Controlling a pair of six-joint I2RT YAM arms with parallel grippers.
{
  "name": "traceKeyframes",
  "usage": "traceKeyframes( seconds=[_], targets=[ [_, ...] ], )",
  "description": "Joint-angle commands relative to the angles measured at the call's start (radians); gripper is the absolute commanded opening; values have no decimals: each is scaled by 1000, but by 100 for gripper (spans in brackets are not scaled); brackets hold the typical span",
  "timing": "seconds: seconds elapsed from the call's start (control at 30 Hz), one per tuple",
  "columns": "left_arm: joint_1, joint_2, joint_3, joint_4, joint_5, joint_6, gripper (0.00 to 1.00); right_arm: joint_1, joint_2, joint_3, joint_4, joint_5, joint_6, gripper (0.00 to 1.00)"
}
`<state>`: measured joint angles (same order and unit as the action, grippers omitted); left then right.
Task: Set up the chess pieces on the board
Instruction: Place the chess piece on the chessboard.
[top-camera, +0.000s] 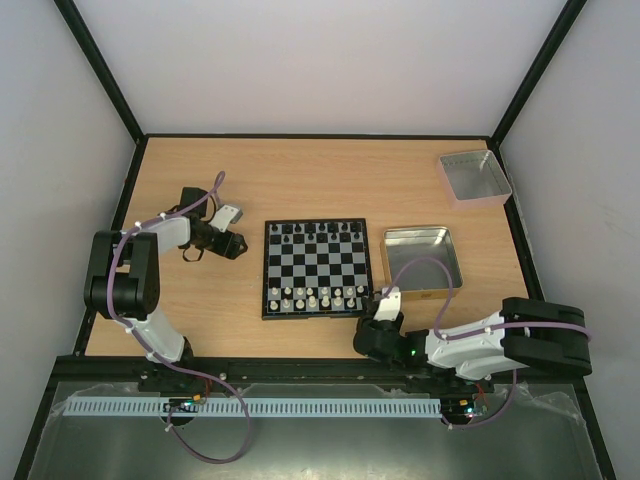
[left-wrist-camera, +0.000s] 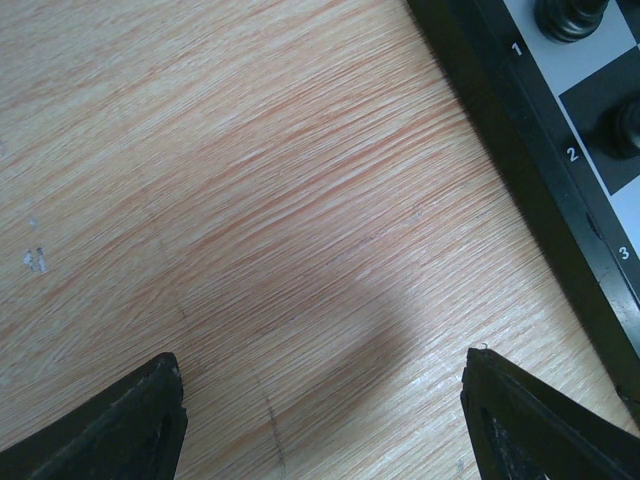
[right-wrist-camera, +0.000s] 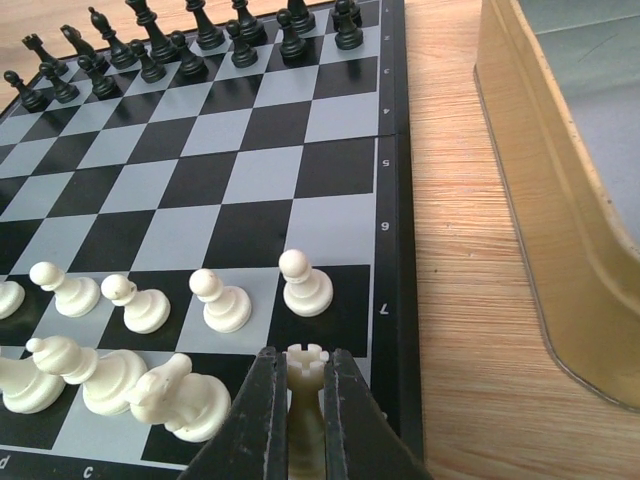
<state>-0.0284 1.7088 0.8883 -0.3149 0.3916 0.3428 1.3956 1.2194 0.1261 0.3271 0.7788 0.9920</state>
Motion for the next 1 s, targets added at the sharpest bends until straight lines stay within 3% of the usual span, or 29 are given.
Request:
traceKeyframes(
  seconds=[0.0,0.33,0.6,0.97],
  targets=[
    [2,65,-60,-104,-81,-21,76,9,13,27,8,10,15,2],
    [2,63,-60,-104,-79,-21,76,9,9,35,-21,-18,35,9],
    [2,63,-60,-104,-80,-21,76,9,-10,34,-59,-14,73,27],
    [2,61,-60,-104,-79,-21,76,9,-85,30,-139,28,93,29]
  ],
)
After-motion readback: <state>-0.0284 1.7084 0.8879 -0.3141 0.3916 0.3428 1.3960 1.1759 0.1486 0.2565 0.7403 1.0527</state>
